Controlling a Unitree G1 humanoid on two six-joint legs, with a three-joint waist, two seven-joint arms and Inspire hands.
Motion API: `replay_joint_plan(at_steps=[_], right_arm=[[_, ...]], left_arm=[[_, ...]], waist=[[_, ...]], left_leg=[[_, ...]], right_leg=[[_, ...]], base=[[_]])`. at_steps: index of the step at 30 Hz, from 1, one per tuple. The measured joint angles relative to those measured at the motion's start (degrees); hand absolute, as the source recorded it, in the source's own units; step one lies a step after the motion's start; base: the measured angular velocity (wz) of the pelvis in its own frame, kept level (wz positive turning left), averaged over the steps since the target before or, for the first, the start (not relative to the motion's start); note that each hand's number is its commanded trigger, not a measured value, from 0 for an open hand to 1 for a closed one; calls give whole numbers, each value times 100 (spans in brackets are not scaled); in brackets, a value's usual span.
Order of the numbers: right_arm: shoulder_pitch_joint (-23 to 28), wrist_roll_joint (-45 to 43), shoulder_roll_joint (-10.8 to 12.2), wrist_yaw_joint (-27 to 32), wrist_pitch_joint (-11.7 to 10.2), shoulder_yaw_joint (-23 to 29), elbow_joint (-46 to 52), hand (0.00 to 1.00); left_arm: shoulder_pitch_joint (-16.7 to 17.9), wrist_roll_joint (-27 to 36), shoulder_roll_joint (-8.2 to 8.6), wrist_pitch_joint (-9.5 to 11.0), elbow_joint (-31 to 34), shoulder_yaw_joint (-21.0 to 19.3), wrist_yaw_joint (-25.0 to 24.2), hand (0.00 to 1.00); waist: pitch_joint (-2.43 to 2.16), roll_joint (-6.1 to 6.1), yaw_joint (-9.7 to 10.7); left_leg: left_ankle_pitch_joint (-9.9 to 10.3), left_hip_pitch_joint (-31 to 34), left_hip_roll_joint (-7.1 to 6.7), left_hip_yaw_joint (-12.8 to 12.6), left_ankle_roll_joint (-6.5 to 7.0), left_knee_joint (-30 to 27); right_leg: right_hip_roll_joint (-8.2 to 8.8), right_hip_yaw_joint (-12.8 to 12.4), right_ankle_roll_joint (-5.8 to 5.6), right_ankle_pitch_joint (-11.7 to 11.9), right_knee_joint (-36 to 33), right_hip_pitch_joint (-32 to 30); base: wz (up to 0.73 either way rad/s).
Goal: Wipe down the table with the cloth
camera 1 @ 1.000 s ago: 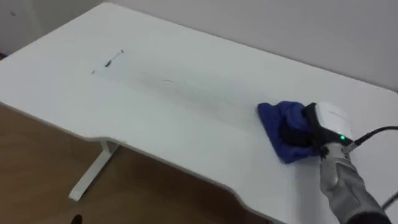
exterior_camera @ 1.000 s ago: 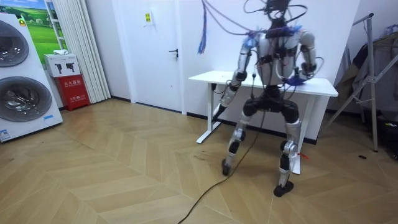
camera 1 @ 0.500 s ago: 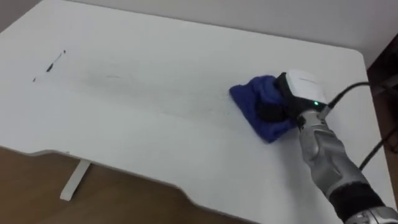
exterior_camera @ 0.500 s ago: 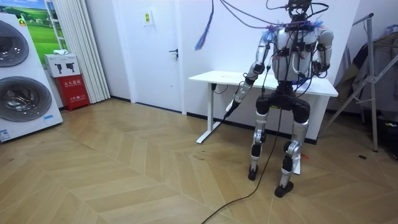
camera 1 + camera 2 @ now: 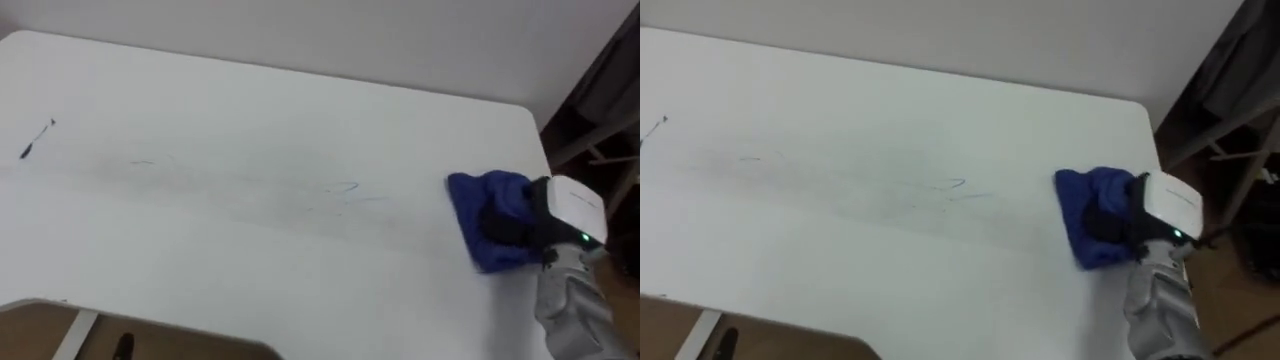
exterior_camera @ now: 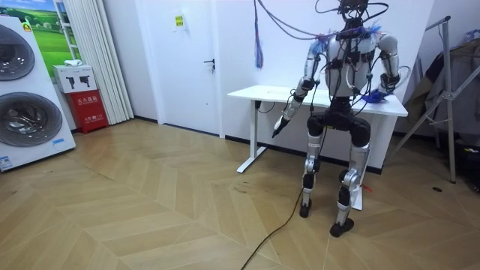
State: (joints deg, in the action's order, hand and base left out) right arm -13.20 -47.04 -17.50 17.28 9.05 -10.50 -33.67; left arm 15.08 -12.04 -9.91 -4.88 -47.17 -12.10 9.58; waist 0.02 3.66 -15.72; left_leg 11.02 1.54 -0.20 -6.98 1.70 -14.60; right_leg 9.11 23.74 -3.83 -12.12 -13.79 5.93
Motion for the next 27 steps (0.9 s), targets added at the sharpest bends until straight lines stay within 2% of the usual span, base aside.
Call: replay_joint_plan(at_steps=[1,2,3,5,7,9,11,12,14,16,17,18,19,20,21,22,23,24,25,27], right_arm=[[-355,-187,66,-211,20,-366,45,100],[-658,-432,170,-348,-24,-523,123,100],[-809,-523,196,-380,-42,-587,151,100],[-1194,-501,197,-430,-104,-628,270,100],[-1181,-495,127,-331,-160,-568,238,100],[-956,-462,2,-153,-240,-464,71,100],[-178,-447,-51,-3,-407,54,-181,100],[18,-316,-33,85,-506,245,-239,100],[767,-208,-14,393,-820,817,39,100],[958,-119,-23,438,-901,1003,105,100],[967,1,-27,444,-894,1009,86,100],[971,49,-33,448,-883,1003,68,100],[922,151,-61,447,-827,952,37,100],[787,182,-78,429,-771,885,-45,100],[687,183,-70,399,-705,821,-72,100],[495,161,-69,299,-522,707,-96,100],[353,77,-63,148,-342,518,-51,100],[285,14,-52,68,-251,398,-22,100],[81,-66,2,-120,-91,119,11,100],[-274,-249,112,-393,122,-361,69,100]], left_arm=[[-11,6,14,-13,27,23,-19,0],[-8,9,24,-19,77,62,-29,0],[8,8,25,-22,100,80,-37,0],[69,4,14,-77,197,112,-80,0],[264,-57,-7,-124,209,109,-78,0],[423,-74,-9,-180,215,102,-87,0],[595,-126,-37,-177,229,20,-134,0],[642,-140,-32,-177,230,-40,-135,0],[828,-264,-18,-146,273,-250,-151,0],[823,-245,-43,-70,407,-371,-140,0],[800,-218,-80,40,476,-370,-127,0],[694,-208,-85,57,501,-364,-127,0],[495,-121,-89,98,506,-289,-113,0],[280,-33,-80,137,490,-144,-112,0],[179,-6,-63,146,490,-72,-113,0],[31,-8,1,148,493,21,-114,0],[-37,-7,45,144,494,107,-120,0],[-59,-8,47,132,487,149,-136,0],[-59,10,48,95,455,175,-152,0],[-40,11,16,-31,409,269,-149,0]], waist=[[44,7,-139],[69,66,-217],[88,73,-241],[101,115,-461],[97,119,-464],[92,128,-435],[97,119,-268],[93,124,-207],[98,70,143],[86,67,244],[74,55,304],[72,50,318],[67,25,336],[41,-33,342],[29,-25,311],[40,-63,261],[23,-59,177],[24,-58,79],[19,-47,-62],[21,-39,-128]], left_leg=[[-9,-4,35,-32,-15,-2],[-30,55,41,0,-32,5],[-41,96,38,59,-36,-2],[-115,232,29,218,-28,-20],[-125,209,-17,346,-13,-24],[-116,174,-70,466,2,-31],[-116,97,-142,612,6,-30],[-116,61,-171,627,6,-29],[-111,-68,-238,567,14,-16],[-103,-120,-234,503,27,-11],[-99,-127,-231,459,32,-12],[-95,-126,-225,455,38,-15],[-77,-115,-222,454,66,-18],[-32,-108,-224,447,114,-5],[-25,-109,-224,445,122,11],[-22,-106,-201,391,128,27],[-21,-103,-184,335,131,81],[-21,-113,-164,247,131,105],[-15,-113,-154,246,122,104],[-18,-107,-152,248,104,97]], right_leg=[[-24,3,18,12,2,-68],[-34,41,26,17,5,-113],[-38,81,27,17,13,-121],[-35,201,22,32,35,-186],[-39,261,-8,68,123,-31],[-17,211,-31,82,124,69],[31,342,-56,97,116,230],[52,347,-57,97,114,281],[102,301,-66,101,123,448],[111,304,-104,123,155,469],[111,314,-117,130,187,492],[110,312,-118,130,199,490],[102,297,-121,128,212,471],[81,275,-128,125,204,428],[81,246,-139,118,203,403],[83,164,-141,116,216,370],[84,78,-150,121,198,301],[79,30,-153,124,204,284],[65,26,-155,125,209,229],[38,126,-135,138,208,195]], base=[[-4],[9],[34],[45],[58],[58],[51],[37],[6],[-29],[-26],[-15],[-16],[-20],[-31],[-46],[-58],[-75],[-72],[-33]])
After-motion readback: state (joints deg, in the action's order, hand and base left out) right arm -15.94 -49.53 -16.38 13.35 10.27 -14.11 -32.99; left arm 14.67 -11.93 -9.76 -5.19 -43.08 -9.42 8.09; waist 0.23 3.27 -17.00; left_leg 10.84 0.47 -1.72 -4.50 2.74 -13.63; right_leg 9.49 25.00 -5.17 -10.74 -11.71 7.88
